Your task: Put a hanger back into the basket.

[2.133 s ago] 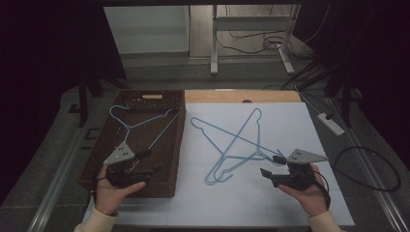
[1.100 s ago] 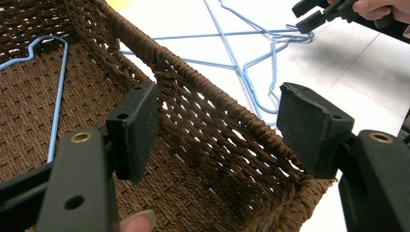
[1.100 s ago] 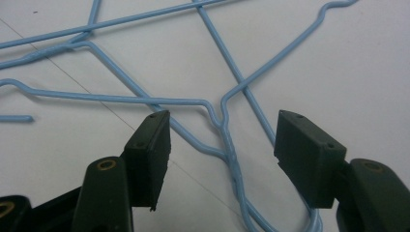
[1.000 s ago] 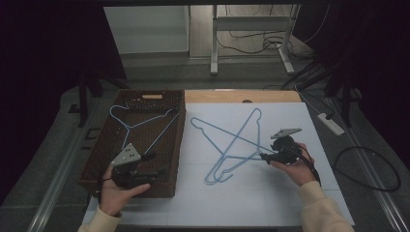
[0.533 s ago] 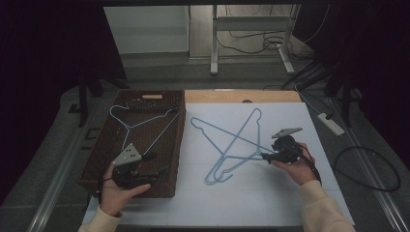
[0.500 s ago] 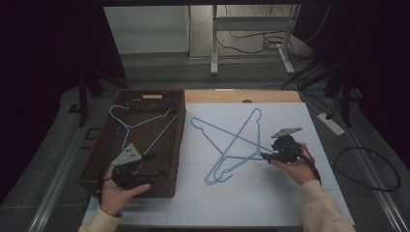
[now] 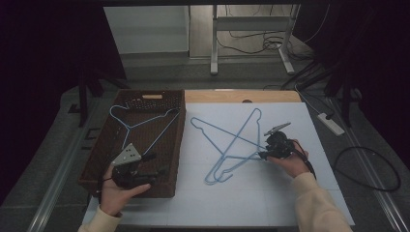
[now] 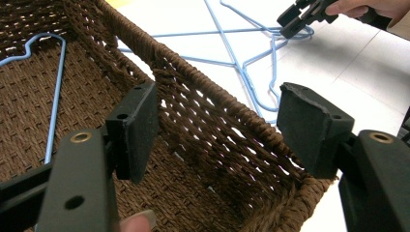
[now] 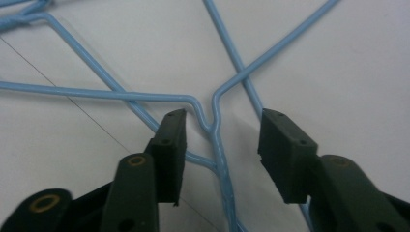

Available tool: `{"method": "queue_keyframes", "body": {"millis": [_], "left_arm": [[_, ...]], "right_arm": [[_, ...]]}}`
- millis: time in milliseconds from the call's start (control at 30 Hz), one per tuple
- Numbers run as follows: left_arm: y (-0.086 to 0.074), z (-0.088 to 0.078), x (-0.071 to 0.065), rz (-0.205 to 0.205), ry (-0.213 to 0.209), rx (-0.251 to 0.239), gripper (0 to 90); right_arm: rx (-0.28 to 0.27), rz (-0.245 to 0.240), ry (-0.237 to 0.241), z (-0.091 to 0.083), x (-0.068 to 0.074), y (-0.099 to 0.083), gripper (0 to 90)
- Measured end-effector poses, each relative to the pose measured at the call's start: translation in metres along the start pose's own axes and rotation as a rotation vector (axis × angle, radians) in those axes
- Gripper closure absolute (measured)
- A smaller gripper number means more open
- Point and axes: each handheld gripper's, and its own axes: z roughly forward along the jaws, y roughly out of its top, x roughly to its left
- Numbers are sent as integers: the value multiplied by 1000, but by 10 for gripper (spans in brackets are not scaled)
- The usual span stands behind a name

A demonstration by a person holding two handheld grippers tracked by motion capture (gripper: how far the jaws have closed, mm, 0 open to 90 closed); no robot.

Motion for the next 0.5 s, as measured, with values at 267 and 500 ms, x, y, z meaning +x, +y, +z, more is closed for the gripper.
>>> {"method": "queue_keyframes", "body": {"millis": [267, 500], "left_arm": [[0, -1, 0, 1, 0, -1, 326], [0, -2, -1, 3, 3, -4, 327]], "right_arm": [[73, -30, 40, 11, 0, 11, 760], [94, -125, -2, 10, 12, 16, 795]]}}
